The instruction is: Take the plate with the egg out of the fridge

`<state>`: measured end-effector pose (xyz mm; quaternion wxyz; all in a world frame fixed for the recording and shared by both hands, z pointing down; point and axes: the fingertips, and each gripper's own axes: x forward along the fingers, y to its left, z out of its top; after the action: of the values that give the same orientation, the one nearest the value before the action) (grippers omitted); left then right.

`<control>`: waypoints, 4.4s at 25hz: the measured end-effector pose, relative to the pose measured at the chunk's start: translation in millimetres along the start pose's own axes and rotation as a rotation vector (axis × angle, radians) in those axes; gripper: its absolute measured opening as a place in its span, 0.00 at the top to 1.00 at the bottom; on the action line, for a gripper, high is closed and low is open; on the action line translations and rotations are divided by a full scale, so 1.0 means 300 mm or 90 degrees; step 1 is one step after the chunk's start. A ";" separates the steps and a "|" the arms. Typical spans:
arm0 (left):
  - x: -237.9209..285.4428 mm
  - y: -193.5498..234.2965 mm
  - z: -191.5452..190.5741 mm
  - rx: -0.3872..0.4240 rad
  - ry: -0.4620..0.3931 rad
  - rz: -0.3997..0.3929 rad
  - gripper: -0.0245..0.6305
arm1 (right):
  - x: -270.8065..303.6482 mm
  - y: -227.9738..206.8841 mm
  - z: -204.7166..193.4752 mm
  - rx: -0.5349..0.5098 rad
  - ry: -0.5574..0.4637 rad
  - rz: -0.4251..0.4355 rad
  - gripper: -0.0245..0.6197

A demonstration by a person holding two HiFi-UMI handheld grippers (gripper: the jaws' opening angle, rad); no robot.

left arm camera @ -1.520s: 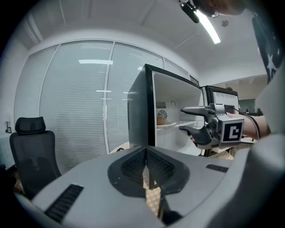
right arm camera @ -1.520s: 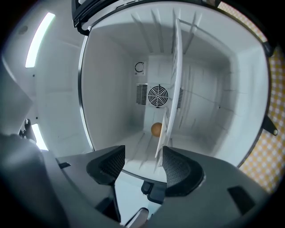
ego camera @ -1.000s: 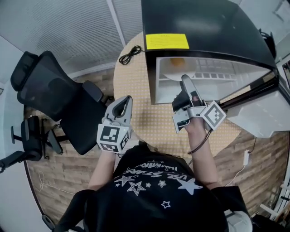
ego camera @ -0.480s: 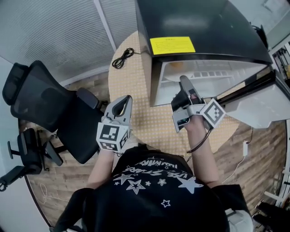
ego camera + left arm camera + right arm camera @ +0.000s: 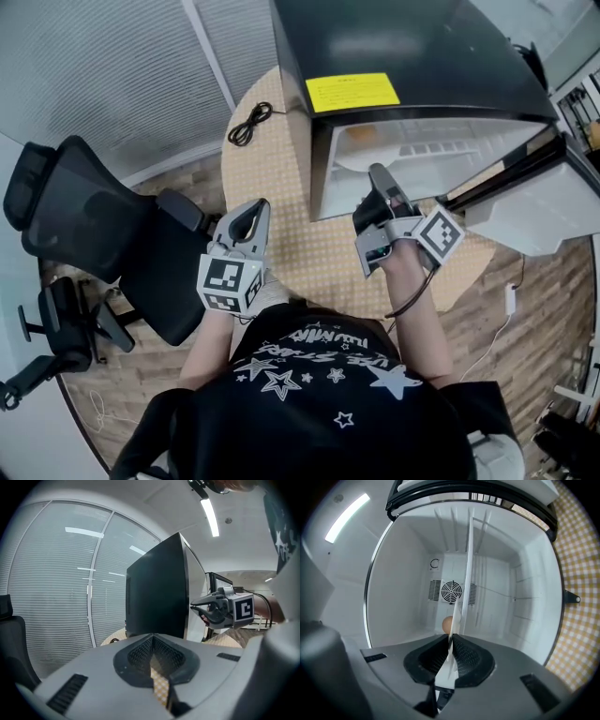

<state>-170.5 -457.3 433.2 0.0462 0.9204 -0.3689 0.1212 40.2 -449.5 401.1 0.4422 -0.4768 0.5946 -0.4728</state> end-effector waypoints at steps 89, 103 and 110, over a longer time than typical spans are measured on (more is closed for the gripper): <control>-0.585 -0.700 -0.131 -0.048 -0.008 0.182 0.96 | -0.741 0.065 -0.127 0.086 0.238 0.074 0.87; -0.778 -0.984 -0.174 -0.024 -0.035 0.100 0.96 | -1.206 0.085 -0.119 0.062 0.152 0.062 0.87; -0.794 -1.105 -0.221 -0.027 -0.022 0.049 0.96 | -1.335 0.068 -0.081 0.055 0.124 0.035 0.87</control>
<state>-120.6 -46.7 437.3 0.0543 0.9061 -0.4076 0.0993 75.2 -49.5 415.0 0.4152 -0.3928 0.6266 -0.5298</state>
